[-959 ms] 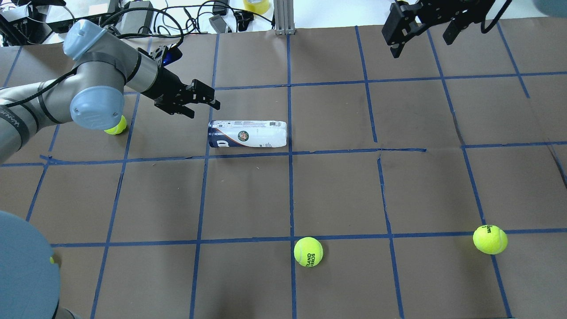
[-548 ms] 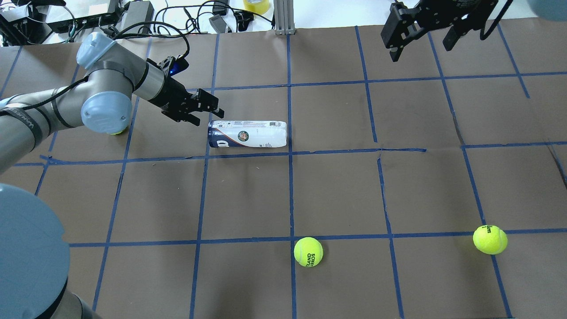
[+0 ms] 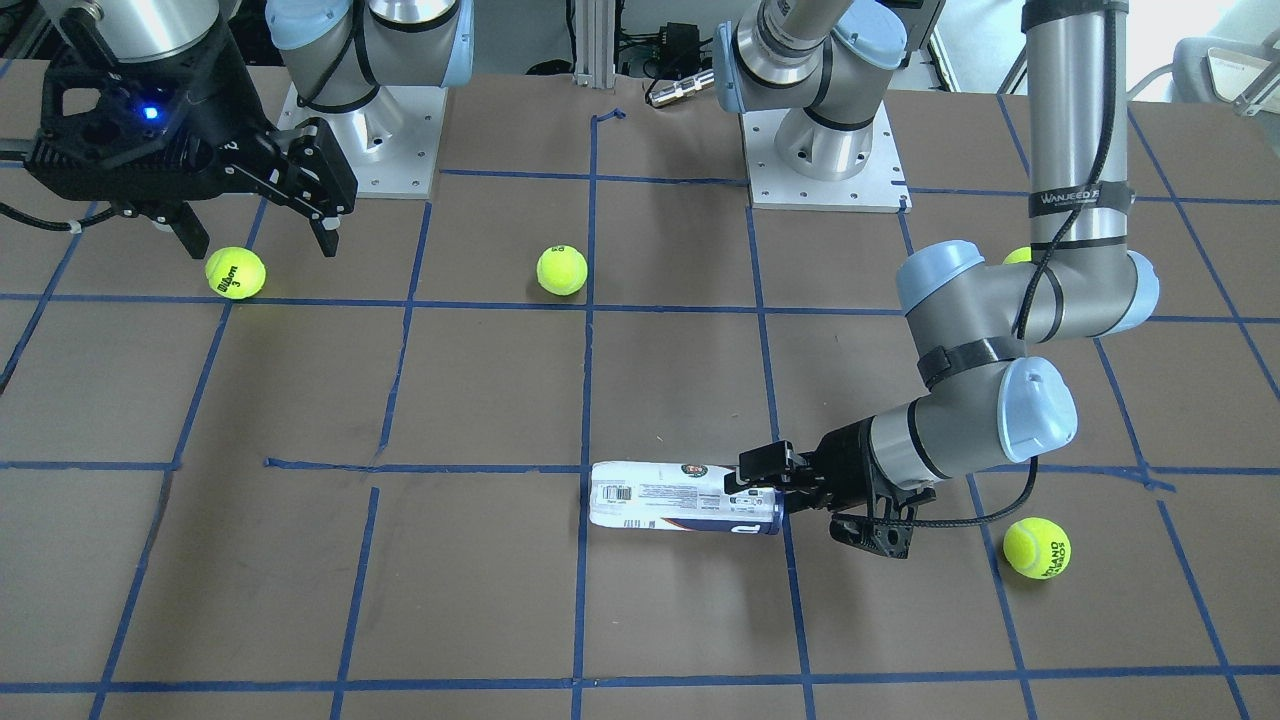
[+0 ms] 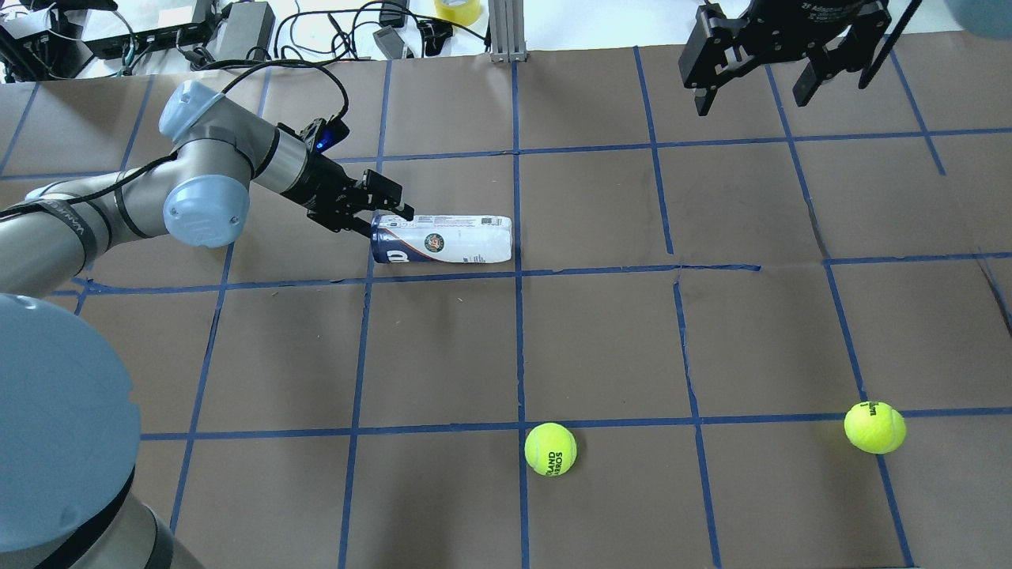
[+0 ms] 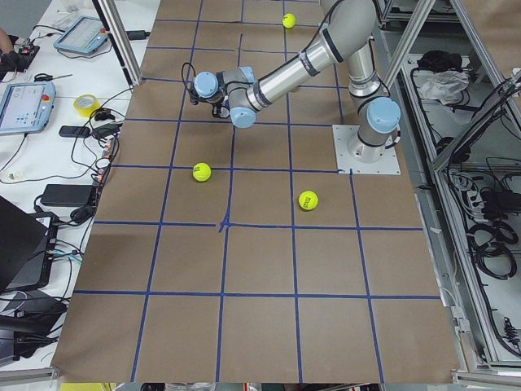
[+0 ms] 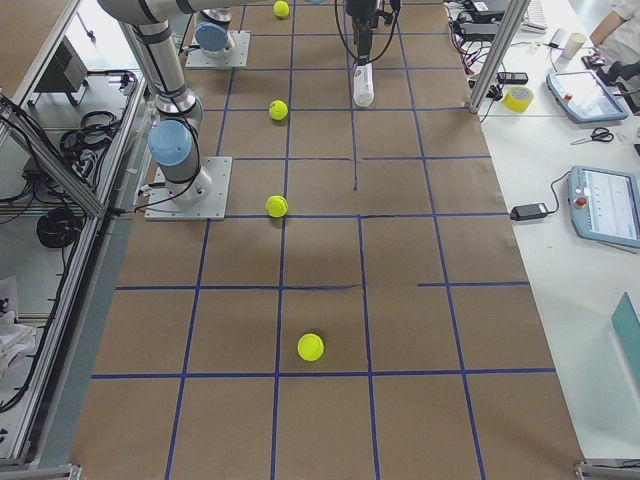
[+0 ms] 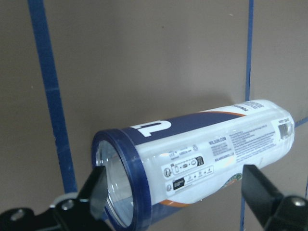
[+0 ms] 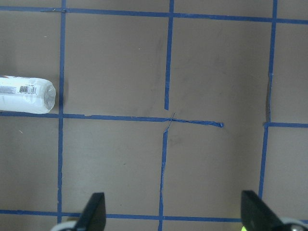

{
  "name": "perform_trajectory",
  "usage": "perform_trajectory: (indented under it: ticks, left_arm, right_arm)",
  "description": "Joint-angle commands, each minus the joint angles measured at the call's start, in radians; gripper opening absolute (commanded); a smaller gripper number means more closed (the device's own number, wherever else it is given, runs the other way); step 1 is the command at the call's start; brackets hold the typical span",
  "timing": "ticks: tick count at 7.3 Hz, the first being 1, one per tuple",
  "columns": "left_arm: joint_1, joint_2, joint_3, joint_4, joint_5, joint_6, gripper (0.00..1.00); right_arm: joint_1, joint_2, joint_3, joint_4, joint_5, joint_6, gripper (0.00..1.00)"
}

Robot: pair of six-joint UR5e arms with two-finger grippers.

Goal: Lift up tennis ball bucket
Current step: 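Grasp the open end of the lying tube with the left gripper, then tilt the tube upright with the left gripper, open end up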

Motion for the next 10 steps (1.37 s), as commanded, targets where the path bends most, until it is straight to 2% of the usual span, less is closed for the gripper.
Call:
perform_trajectory:
  ticks: [1,2,3,7,10]
  left_arm:
    - [0.000,-0.003,-0.020,0.002,-0.002,-0.004,0.65]
    - [0.000,-0.003,-0.017,0.001,-0.002,-0.008,0.19]
    - [0.000,-0.003,-0.009,0.001,-0.001,-0.012,0.00]
    - [0.000,0.027,0.122,-0.087,0.019,-0.213,0.00]
    - [-0.052,0.073,0.233,-0.134,0.173,-0.314,0.00]
  right_arm:
    - [0.000,0.004,0.000,0.000,0.005,0.008,1.00]
    - [0.000,0.002,0.000,0.000,0.004,0.008,1.00]
    - [0.000,0.004,0.002,0.002,0.004,0.008,1.00]
    - [0.000,0.002,0.005,0.005,0.004,0.008,1.00]
    - [0.000,0.001,0.008,0.006,0.002,0.008,1.00]
